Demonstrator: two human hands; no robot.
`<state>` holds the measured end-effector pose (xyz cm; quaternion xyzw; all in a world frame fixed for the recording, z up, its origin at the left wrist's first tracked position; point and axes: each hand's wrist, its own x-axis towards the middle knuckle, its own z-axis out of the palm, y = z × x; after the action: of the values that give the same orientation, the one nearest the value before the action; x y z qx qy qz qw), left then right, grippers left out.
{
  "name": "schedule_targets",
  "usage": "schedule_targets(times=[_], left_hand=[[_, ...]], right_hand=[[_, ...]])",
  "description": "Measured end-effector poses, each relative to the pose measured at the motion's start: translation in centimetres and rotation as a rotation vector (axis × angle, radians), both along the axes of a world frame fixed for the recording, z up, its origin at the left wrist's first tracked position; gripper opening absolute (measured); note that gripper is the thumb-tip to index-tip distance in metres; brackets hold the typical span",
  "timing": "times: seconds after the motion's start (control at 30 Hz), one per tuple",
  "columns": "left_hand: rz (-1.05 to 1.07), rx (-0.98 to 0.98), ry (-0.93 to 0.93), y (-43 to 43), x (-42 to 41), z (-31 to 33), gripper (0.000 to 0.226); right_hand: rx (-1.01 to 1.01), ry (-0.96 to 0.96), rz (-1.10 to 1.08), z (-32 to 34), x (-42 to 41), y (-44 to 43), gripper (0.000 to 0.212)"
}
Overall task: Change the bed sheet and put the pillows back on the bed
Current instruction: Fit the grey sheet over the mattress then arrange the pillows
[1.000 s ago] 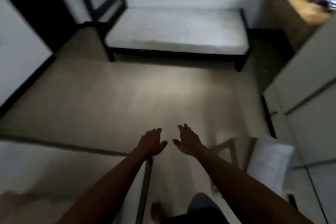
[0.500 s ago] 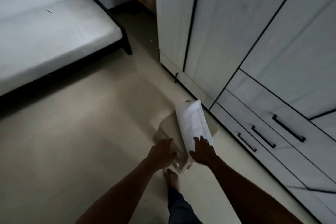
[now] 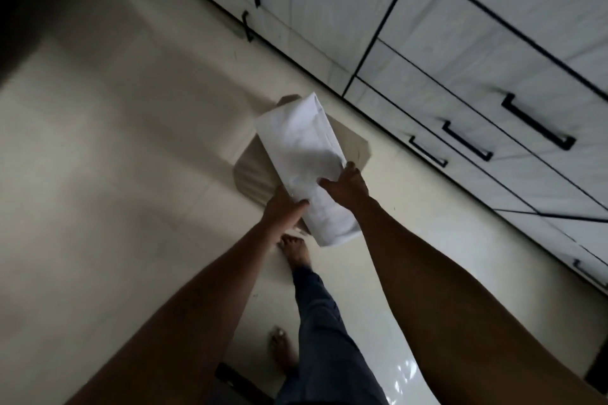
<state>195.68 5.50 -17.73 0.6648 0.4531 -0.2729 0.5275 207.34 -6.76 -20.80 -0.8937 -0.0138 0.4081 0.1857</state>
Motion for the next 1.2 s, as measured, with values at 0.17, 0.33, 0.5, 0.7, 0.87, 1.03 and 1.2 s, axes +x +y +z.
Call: schedule_targets(times=[0.17, 0.33, 0.5, 0.7, 0.87, 1.03, 1.2], left_hand=[[0.409, -0.363, 0.085, 0.5, 0.9, -1.0, 0.057], [0.532, -0.441, -0.006, 4.3, -1.5, 5.1, 0.064], [0.628, -0.206, -0.178, 13.4, -8.0, 13.3, 0.064], [0.981, -0.05, -0.337, 25.5, -23.4, 18.9, 0.065], [1.413, -0.038, -0.456, 32.8, -41.6, 22.5, 0.071], [1.717, 0.143, -0.613, 38.3, -59.7, 26.1, 0.099], [2.04, 0.305, -0.754, 38.9, -76.9, 25.4, 0.109]], right_hand=[[0.034, 0.016, 0.204, 0.2, -1.5, 1.7, 0.05], [0.224, 0.063, 0.372, 6.4, -4.5, 8.1, 0.042], [0.373, 0.159, 0.461, 14.5, -8.0, 17.7, 0.034], [0.524, 0.143, 0.851, 22.2, -21.0, 33.7, 0.036], [0.615, 0.222, 1.209, 27.6, -38.7, 45.9, 0.043], [0.632, 0.412, 1.368, 32.7, -56.9, 55.9, 0.041], [0.616, 0.763, 1.455, 36.1, -72.6, 60.1, 0.038]])
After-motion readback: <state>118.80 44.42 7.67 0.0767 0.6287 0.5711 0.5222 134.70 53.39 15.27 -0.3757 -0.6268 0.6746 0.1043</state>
